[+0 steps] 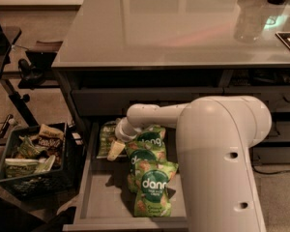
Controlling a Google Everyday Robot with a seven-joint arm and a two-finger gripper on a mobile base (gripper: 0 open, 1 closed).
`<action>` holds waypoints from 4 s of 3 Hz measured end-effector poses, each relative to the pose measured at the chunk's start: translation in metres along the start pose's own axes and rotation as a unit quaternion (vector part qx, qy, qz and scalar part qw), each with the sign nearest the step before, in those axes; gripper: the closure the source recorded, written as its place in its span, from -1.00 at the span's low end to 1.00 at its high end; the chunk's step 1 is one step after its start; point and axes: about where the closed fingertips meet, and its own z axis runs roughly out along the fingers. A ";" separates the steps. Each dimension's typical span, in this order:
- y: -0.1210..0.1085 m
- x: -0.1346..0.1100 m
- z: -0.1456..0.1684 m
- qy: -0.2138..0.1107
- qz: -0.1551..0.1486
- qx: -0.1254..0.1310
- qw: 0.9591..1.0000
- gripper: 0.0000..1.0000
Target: Pick green jalapeno chip bag from middle drawer and place on counter
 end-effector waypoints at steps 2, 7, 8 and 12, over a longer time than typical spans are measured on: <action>-0.011 0.008 0.038 -0.016 -0.009 -0.019 1.000 -1.00; -0.025 0.030 0.098 0.031 0.007 -0.012 0.999 -1.00; -0.028 0.035 0.106 0.042 0.010 -0.006 0.999 -1.00; -0.029 0.046 0.121 0.051 0.022 -0.009 0.998 0.20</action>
Offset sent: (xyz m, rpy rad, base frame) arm 0.0334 0.0198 -0.0488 0.0368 0.0210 0.0598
